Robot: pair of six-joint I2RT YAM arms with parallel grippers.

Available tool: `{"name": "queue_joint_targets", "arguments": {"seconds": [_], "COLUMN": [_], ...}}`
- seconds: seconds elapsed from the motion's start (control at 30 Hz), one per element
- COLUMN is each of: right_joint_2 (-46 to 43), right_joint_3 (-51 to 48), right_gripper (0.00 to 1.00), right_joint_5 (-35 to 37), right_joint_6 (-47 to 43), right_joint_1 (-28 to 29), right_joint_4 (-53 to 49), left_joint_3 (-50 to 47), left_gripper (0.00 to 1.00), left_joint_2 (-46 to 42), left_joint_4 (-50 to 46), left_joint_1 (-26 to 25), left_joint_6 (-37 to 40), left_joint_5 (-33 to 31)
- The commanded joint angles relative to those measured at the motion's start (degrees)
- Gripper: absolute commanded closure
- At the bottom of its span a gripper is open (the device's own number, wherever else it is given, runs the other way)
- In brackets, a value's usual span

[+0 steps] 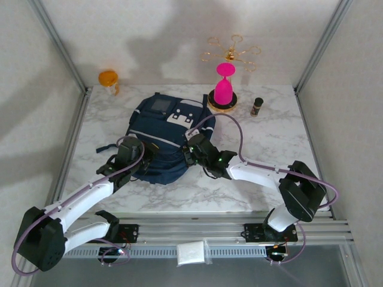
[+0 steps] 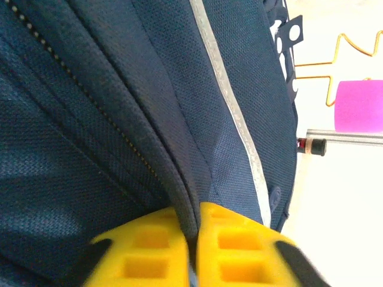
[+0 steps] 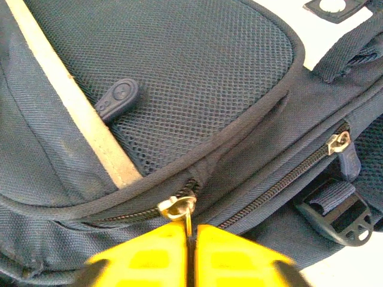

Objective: Pack the student bag

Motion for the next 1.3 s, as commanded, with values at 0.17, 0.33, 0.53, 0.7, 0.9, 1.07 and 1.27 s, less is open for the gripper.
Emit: {"name": "queue_joint_targets", "arguments": {"seconds": [0.17, 0.33, 0.53, 0.7, 0.9, 1.07, 1.27], "right_joint_2": [-15.93, -25.55, -31.37, -25.44, -12.49, -1.47, -0.23], "right_joint_3": [-3.57, -12.67, -33.08, -46.98, -47.05, -44.07, -43.20], "right_gripper": [0.16, 0.01, 0.01, 0.01, 0.01, 0.01, 0.01], "right_joint_5": [6.61, 19.57, 23.42, 11.69, -1.92, -12.62, -10.24], "right_joint_6": [4.38, 4.19, -1.17, -9.02, -12.64, -15.60, -16.06], "right_joint_1": [-10.05, -26.96, -48.81, -53.79, -53.98, -53.89, -53.14], "right_joint_4": [-9.81, -6.23, 22.71, 53.50, 70.66, 76.54, 75.71], "left_joint_3": [3.34, 3.75, -9.63, -22.11, -23.61, -25.38, -20.48], "left_gripper": [0.16, 0.01, 0.00, 0.01, 0.00, 0.01, 0.01], "left_joint_2": [-7.38, -12.42, -7.01, 4.36, 16.73, 27.46, 27.95], "left_joint_4": [-8.62, -10.01, 17.80, 52.27, 71.88, 85.19, 75.91], "left_joint_1": [3.74, 5.83, 10.68, 15.29, 16.86, 17.74, 21.09], "left_joint_6": [12.57, 27.20, 48.38, 59.61, 64.27, 65.38, 62.77], "left_joint_5": [-7.97, -30.30, -56.09, -41.24, -27.89, -22.52, -17.96]}}
